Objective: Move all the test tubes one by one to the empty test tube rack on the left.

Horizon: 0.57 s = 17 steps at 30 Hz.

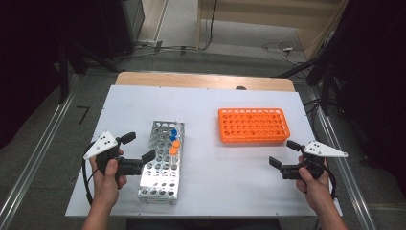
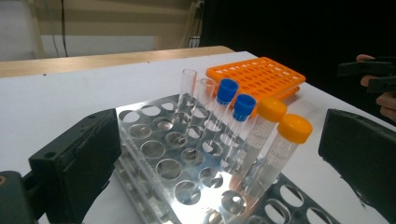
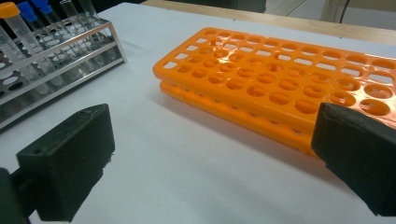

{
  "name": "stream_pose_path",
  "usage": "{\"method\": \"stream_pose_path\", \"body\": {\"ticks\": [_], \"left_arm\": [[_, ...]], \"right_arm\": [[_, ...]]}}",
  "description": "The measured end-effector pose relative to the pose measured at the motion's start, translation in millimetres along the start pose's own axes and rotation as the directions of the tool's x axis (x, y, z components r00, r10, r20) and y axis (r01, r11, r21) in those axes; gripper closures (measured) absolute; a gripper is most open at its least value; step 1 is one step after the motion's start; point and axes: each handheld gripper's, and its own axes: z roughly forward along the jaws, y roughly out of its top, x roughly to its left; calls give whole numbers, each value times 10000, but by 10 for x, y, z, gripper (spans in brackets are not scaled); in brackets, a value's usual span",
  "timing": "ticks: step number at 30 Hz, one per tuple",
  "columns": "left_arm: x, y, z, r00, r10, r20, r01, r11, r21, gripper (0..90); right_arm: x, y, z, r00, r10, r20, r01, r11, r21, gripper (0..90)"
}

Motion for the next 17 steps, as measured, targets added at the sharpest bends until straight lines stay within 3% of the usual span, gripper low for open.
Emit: {"method": "stream_pose_path", "body": {"ticks": [10, 13, 17], "left_arm": [[122, -126, -193, 9999, 80, -71, -81, 9998, -184, 0], [154, -131, -199, 9999, -125, 6, 125, 9993, -357, 0], [134, -137, -163, 10000, 1, 36, 0, 9998, -206, 0]], "right_arm": [[-75, -149, -226, 10000, 48, -43, -49, 9998, -182, 0], [-94, -180, -204, 9999, 91, -61, -91, 9999, -73, 0], [-83, -175, -167, 9999, 11, -105, -11, 10000, 7, 0]]}}
